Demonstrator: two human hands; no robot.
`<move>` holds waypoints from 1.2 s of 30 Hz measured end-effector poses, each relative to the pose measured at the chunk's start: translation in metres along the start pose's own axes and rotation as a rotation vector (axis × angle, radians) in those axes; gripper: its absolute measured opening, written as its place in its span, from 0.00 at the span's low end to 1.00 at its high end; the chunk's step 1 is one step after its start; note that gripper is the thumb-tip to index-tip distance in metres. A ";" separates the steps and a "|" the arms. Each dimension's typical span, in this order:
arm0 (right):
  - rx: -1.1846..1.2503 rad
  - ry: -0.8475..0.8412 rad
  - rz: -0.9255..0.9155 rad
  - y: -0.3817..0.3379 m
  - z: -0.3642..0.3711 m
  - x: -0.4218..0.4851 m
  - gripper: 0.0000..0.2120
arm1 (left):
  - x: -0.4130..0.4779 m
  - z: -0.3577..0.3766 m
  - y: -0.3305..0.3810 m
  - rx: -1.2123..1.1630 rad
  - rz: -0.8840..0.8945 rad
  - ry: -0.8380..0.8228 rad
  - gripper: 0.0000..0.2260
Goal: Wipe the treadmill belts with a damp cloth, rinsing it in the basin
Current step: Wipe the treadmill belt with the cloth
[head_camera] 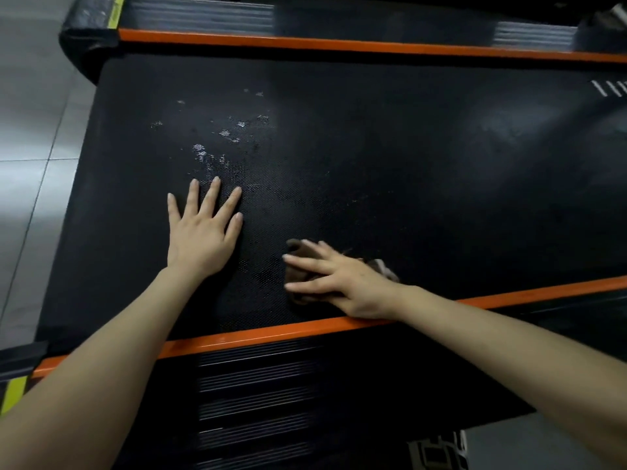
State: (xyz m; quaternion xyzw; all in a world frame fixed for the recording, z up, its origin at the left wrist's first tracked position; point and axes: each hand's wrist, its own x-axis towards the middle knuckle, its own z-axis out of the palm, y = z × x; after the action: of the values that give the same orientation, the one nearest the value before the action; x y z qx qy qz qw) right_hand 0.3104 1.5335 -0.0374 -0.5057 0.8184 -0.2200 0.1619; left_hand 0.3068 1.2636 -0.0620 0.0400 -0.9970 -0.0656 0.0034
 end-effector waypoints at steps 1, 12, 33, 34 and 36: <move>-0.010 0.003 -0.041 -0.003 0.003 0.012 0.19 | 0.000 0.000 -0.001 -0.001 0.001 0.002 0.26; -0.114 -0.059 -0.168 0.026 -0.016 0.005 0.21 | 0.000 0.003 -0.002 -0.025 0.012 0.063 0.26; -0.337 0.476 0.372 0.124 -0.056 0.142 0.17 | 0.080 -0.012 -0.048 -0.015 -0.173 0.038 0.30; -0.313 0.490 0.435 0.132 -0.063 0.153 0.18 | 0.081 -0.010 -0.048 -0.026 -0.189 0.051 0.30; -0.264 0.529 0.559 0.144 -0.076 0.180 0.19 | 0.081 -0.006 -0.047 -0.014 -0.193 0.064 0.31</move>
State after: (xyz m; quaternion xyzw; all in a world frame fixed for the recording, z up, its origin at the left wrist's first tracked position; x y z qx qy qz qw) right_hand 0.0855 1.4429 -0.0564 -0.2062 0.9590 -0.1827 -0.0669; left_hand 0.2302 1.2103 -0.0617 0.1382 -0.9874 -0.0715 0.0289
